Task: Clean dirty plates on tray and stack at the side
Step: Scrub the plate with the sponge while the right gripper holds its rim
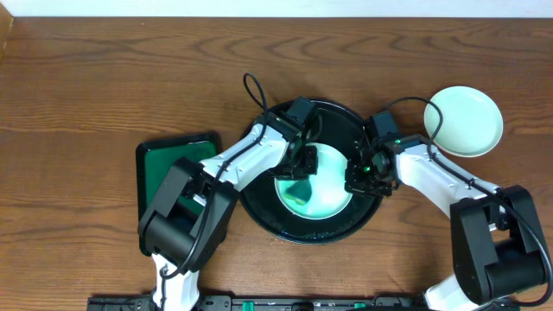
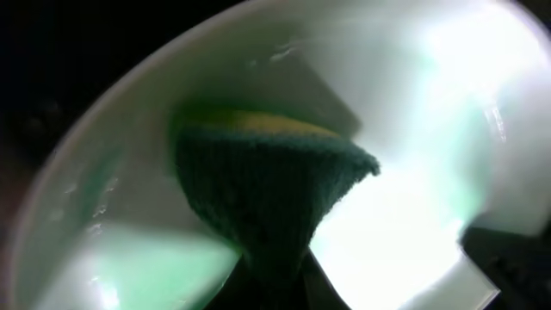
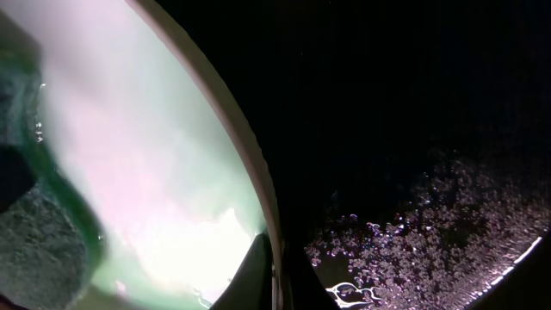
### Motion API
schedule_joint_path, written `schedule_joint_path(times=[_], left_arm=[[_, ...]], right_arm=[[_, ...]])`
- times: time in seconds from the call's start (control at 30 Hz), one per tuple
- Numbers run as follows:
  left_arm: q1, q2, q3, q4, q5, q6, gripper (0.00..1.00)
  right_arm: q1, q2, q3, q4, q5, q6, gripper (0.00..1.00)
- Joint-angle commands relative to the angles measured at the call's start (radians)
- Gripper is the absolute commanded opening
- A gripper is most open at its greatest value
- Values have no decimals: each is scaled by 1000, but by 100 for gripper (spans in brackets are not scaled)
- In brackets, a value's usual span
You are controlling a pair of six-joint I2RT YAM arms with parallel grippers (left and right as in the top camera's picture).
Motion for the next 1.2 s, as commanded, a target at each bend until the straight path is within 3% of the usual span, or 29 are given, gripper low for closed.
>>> schedule_joint_path(times=[0.0, 0.13, 0.27, 0.57, 0.83, 1.17], left_arm=[[-35, 107, -19, 105, 293, -44, 7], [-35, 137, -19, 229, 401, -97, 7], [-26, 158, -19, 289, 406, -111, 7], [144, 164, -19, 262, 175, -117, 7], [343, 163, -19, 103, 68, -55, 7], [352, 153, -19, -172, -252, 30, 7]], right_arm=[[4, 37, -36, 8, 92, -6, 1], [4, 37, -36, 8, 92, -9, 1], [4, 37, -36, 6, 92, -8, 1], [4, 37, -36, -22, 92, -8, 1], [4, 37, -36, -25, 92, -8, 1], [4, 37, -36, -25, 92, -8, 1]])
